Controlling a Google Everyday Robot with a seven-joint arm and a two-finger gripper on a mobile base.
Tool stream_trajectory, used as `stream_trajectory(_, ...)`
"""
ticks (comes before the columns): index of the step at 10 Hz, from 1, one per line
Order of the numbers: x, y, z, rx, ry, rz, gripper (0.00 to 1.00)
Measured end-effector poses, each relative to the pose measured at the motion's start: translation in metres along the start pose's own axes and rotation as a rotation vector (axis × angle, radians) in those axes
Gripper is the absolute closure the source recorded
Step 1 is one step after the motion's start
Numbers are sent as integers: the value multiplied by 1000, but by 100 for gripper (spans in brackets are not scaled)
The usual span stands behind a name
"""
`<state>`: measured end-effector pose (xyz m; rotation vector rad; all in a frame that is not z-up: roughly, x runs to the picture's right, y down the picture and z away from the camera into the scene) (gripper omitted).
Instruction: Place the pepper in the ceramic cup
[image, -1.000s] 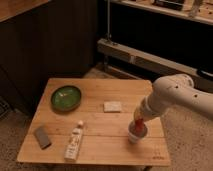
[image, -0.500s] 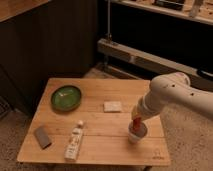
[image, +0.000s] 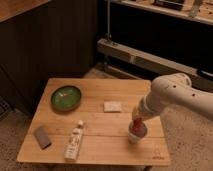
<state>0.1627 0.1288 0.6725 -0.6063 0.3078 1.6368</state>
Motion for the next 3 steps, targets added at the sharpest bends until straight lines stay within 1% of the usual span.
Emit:
stream_trajectory(1,0,0,-1,0,-1,1,15)
stream_trajectory(2,0,-1,-3,0,-1,2,6)
stream_trajectory(3,1,-2,-5,1,0,-1,3)
